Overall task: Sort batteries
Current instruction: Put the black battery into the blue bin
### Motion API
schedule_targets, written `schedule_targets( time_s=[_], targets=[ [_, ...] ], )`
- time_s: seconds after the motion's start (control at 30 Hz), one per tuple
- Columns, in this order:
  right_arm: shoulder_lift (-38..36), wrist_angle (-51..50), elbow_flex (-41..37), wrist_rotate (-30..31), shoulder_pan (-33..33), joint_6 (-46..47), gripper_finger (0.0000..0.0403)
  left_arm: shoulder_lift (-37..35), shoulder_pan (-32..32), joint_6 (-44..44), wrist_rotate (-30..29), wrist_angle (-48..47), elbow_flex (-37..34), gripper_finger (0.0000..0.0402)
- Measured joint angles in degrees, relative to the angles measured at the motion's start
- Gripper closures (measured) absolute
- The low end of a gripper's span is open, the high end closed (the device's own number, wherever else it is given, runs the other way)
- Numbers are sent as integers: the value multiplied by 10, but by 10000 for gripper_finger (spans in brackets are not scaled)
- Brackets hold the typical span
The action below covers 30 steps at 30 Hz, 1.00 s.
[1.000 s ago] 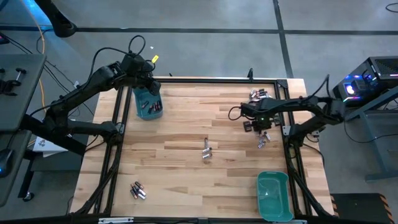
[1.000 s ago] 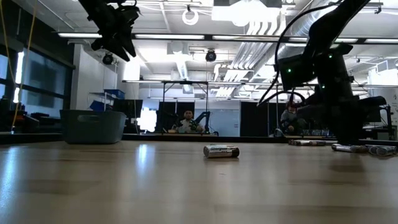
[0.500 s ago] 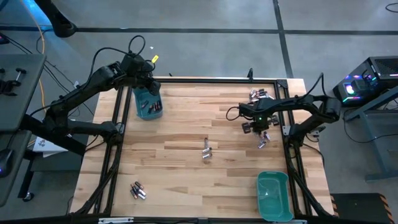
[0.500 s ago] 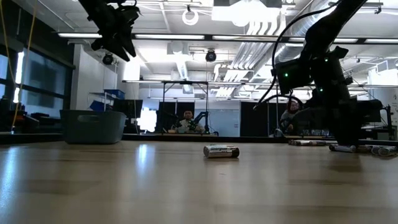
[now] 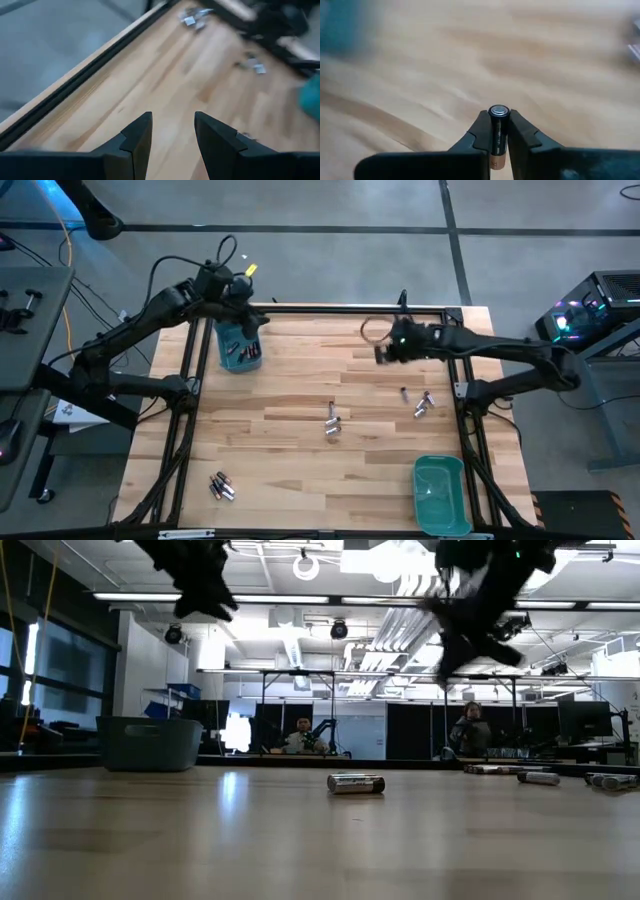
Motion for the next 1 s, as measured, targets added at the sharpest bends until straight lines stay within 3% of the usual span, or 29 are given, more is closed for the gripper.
schedule_targets(
  time_s=[0.2,0.33,0.5,0.77,1.0],
  targets=[
    [-19,389,8,31,36,-98,387,7,-32,-61,46,171,-32,260],
    [4,547,23,31,59,-167,387,20,-55,-123,106,300,-55,255],
    [51,571,75,27,79,-197,386,52,-87,-179,172,415,-65,231],
    [139,557,162,-32,89,-228,386,102,-150,-204,194,517,-66,172],
    [169,539,188,-61,90,-226,385,104,-177,-203,194,532,-66,175]
  ],
)
